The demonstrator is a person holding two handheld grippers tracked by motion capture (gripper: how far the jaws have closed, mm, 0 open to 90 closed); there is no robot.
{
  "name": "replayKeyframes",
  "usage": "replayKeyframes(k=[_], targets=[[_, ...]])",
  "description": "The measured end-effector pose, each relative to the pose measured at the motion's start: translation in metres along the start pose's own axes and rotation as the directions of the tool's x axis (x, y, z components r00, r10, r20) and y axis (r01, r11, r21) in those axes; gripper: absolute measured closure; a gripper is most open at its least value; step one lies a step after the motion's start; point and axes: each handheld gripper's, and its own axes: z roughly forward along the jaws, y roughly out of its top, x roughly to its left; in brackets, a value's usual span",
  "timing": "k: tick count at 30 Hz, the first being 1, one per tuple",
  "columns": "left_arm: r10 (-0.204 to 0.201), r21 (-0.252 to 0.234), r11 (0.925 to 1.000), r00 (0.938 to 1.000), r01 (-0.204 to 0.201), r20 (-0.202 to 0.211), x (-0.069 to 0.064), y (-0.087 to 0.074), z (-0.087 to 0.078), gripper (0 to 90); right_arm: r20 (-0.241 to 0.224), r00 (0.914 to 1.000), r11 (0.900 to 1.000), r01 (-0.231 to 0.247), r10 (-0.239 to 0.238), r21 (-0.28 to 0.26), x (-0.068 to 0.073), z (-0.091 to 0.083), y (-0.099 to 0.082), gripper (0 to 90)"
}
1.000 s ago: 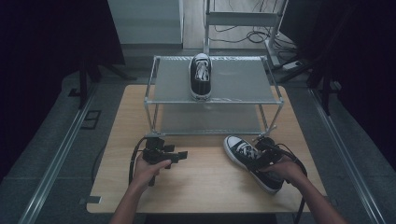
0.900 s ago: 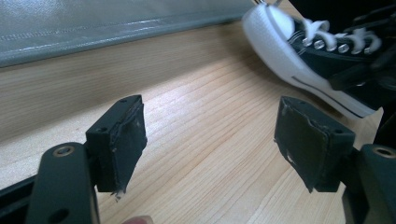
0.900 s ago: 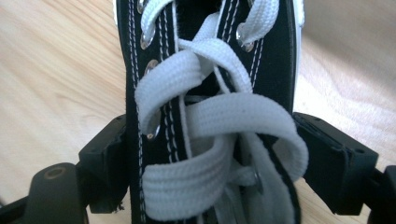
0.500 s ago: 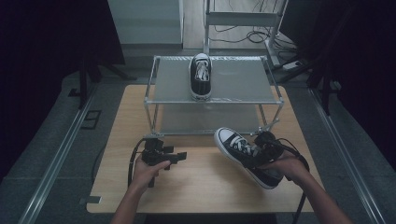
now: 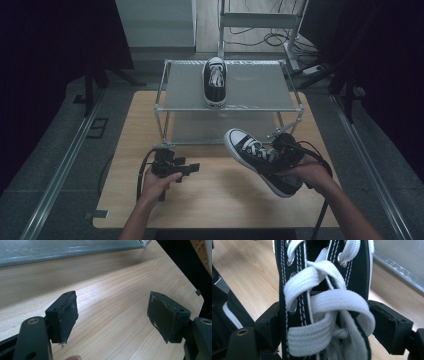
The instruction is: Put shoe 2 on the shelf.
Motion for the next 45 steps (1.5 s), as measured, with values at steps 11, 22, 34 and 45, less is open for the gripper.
replayKeyframes(k=[11, 22, 34, 45], targets=[[-0.002, 0.011, 0.9999, 1.0, 0.002, 0.005, -0.001, -0.001, 0.002, 24.3, -0.023, 0.9997, 0.9986, -0.01, 0.009, -0.052, 0.003, -0.016, 0.014, 19.7], [-0.001, 0.015, 0.9999, 1.0, 0.001, 0.005, -0.001, -0.001, 0.002, 24.2, -0.011, 0.9987, 0.9938, -0.051, 0.051, -0.099, 0.002, -0.046, 0.031, 19.7], [-0.001, 0.017, 0.9999, 1.0, 0.001, 0.004, -0.001, -0.001, 0.003, 24.1, 0.011, 0.9952, 0.9867, -0.095, 0.098, -0.132, -0.007, -0.062, 0.048, 19.7], [-0.016, -0.005, 0.9999, 0.9999, 0.016, 0.002, 0.001, -0.001, 0.0, 24.2, 0.037, 0.9877, 0.9781, -0.145, 0.152, -0.149, -0.015, -0.068, 0.07, 19.7]])
